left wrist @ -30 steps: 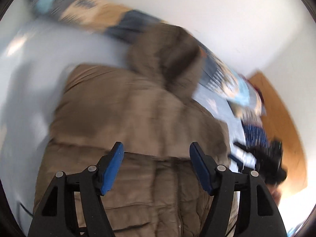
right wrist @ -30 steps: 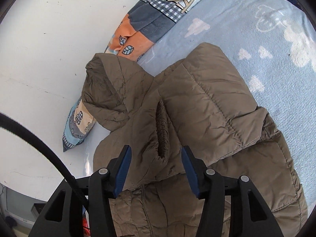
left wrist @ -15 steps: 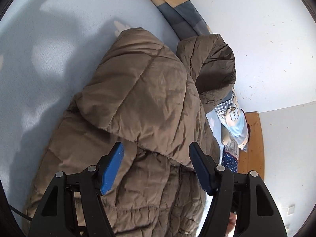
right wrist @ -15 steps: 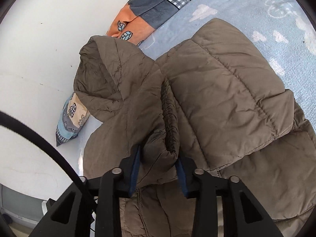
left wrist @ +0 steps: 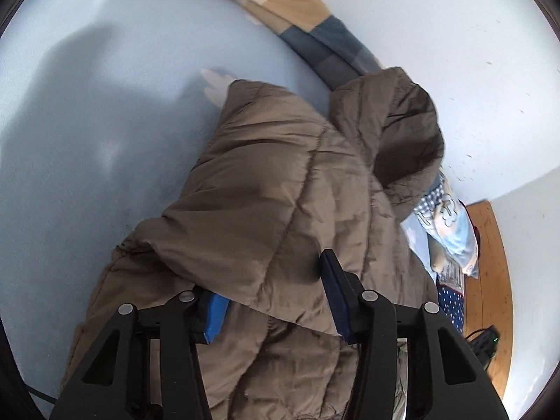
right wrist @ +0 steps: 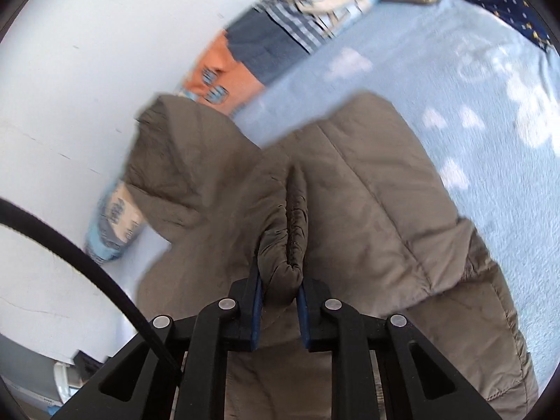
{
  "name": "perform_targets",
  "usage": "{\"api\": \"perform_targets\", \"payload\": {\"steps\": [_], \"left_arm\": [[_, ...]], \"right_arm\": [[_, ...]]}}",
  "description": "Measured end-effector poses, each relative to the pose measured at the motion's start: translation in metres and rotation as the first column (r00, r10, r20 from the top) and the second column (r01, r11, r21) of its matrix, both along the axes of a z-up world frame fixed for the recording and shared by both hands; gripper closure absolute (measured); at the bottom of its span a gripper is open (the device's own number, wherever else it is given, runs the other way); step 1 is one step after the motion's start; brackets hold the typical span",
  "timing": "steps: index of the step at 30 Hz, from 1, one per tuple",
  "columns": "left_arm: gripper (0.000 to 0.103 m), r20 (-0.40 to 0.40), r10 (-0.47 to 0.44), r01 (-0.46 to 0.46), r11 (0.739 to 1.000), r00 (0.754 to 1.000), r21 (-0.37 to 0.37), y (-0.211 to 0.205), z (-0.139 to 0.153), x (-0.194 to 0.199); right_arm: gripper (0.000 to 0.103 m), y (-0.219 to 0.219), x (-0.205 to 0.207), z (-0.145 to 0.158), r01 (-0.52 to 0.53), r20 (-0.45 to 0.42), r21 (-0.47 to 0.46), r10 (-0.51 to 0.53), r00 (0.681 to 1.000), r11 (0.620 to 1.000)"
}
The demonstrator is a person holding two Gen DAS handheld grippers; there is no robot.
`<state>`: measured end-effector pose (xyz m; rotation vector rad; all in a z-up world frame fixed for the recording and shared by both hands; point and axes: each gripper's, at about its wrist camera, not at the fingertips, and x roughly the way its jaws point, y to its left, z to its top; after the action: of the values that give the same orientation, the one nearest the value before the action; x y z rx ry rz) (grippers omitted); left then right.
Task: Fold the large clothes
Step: 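Lay the sleeve down while the right gripper grasps the jacket hood edge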
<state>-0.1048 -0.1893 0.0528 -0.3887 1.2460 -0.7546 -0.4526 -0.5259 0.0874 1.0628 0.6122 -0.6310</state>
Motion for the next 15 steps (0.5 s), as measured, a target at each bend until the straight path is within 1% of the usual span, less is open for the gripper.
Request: {"api": "perform_targets", "payload": {"steps": [1,3,6,9,13,15], "left_arm": [[0.057,-0.012,0.013,-0.013,1.000,1.000,0.004,0.002,-0.003,0.002],[0.061,-0.029,0.037,-0.037,0.999,0.999,0.013,0.007,-0.008,0.006],[0.063,-0.029,0.088,-0.087,0.996,0.996,0.012,0.018,-0.005,0.008],[0.063,-0.025,0.123,-0.122,0.992,0.992,0.016,0.020,-0.003,0.010],[0.063,-0.062,0.115,-0.113,0.993,0.991,0.029,0.019,-0.008,0.013],[0.057,-0.072,0.132,-0.128,0.991,0.989,0.048,0.023,-0.002,0.011]], "right_arm": [[0.085,0.001,0.003,-0.009,-0.003,-0.024,0.010,0.004,1.000,1.000],[0.084,0.003,0.008,-0.016,-0.009,-0.038,0.016,0.010,0.999,1.000],[0.084,0.009,0.017,-0.010,-0.042,-0.068,-0.025,0.041,0.997,0.999],[0.082,0.013,0.020,-0.006,-0.062,-0.056,-0.023,0.061,0.997,0.998],[0.076,0.009,0.018,-0.013,-0.062,-0.089,-0.003,0.062,0.994,0.998],[0.071,0.007,0.020,-0.011,-0.056,-0.082,0.030,0.058,0.995,0.998]]}}
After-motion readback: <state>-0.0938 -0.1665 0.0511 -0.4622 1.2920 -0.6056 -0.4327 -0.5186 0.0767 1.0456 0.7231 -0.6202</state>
